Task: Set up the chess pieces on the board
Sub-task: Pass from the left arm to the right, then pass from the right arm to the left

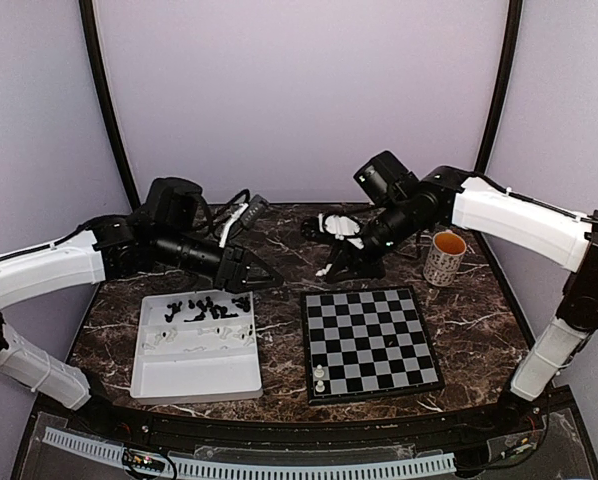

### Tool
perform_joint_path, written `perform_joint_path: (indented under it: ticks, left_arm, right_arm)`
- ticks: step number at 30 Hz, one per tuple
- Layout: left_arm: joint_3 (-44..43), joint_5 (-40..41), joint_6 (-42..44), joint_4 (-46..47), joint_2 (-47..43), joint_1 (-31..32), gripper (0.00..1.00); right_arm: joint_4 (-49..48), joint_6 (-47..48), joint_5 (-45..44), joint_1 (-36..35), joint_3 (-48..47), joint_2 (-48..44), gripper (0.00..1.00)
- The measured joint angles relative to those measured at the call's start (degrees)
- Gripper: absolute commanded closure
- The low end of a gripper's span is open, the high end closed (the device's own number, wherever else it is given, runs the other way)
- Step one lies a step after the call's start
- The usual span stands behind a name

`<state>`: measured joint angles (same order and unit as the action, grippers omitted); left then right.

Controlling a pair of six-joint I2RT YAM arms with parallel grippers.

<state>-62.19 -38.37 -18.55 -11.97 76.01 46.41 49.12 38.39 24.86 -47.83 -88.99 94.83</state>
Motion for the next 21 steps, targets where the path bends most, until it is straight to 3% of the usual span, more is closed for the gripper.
perform_joint_path:
  ticks: [5,9,14,21]
  left_arm:
    - [7.98,13.62,3.48,13.75,-9.05,2.8,0.59]
    - [9.51,20.61,6.36,22.34,-8.31,4.5,0.58]
    - [9.42,22.8,8.07,27.87,-3.89,4.81,0.58]
    - [8.72,20.09,8.28,31.52,-0.11,5.92,0.57]
  right_arm:
    - [-7.8,-11.58,15.15,5.11,5.55,-2.05,0.98]
    - [-13.29,-20.44,26.45,7.39,7.8,-2.01,0.97]
    - [-19.61,-28.26,34.8,8.37,8.0,-1.99,0.97]
    - [-24.2,-33.77,39.41,8.5,8.9,-1.9,0.96]
